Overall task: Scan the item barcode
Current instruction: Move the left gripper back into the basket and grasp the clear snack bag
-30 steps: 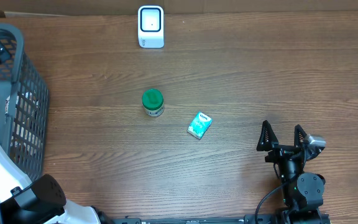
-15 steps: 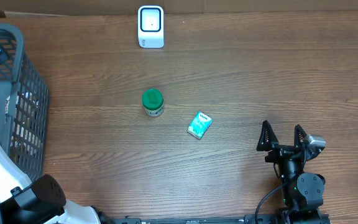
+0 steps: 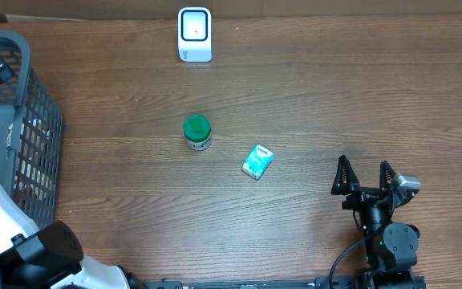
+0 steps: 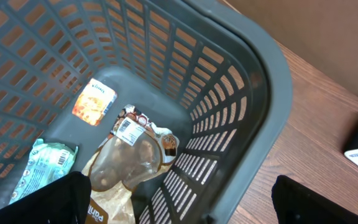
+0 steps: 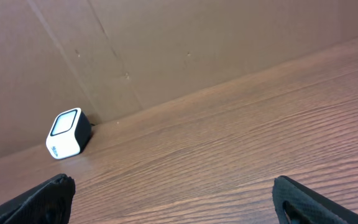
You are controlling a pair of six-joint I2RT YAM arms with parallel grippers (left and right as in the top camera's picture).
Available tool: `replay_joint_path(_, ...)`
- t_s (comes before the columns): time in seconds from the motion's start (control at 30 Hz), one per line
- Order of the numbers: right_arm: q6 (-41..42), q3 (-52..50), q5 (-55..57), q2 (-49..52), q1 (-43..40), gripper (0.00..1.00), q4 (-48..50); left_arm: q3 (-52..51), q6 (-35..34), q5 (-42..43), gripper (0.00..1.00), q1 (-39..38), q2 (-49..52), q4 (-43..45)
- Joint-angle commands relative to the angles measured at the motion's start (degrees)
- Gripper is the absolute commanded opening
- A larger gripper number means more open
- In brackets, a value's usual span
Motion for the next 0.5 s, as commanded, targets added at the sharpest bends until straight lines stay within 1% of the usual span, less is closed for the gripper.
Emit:
replay_joint_path(0.0, -0.4, -0.6, 0.4, -0.1, -0.1, 1.0, 0.3, 0.7, 1.3, -0.4, 0.96, 0.4, 0.3, 0.5)
replay_joint_path(0.13, -0.4, -0.6, 0.4, -0.1, -0.1, 1.0, 0.3, 0.7, 0.8, -0.2, 0.95, 3.1, 0.3, 0.4)
replay_joint_path(0.27, -0.4, -0.6, 0.4, -0.1, -0.1, 1.0, 0.3, 0.7, 0.4, 0.7, 0.9, 7.9, 0.7, -1.4)
replay_joint_path(0.37, -0.4, -0.6, 0.4, -0.1, -0.1, 1.0, 0.3, 0.6, 0.5, 2.1, 0.84, 10.6, 2.5, -3.4)
replay_joint_path(0.47, -0.4, -0.6, 0.4, -0.1, -0.1, 1.0, 0.3, -1.0, 1.7, 2.1, 0.77, 11.5, 5.9, -6.6)
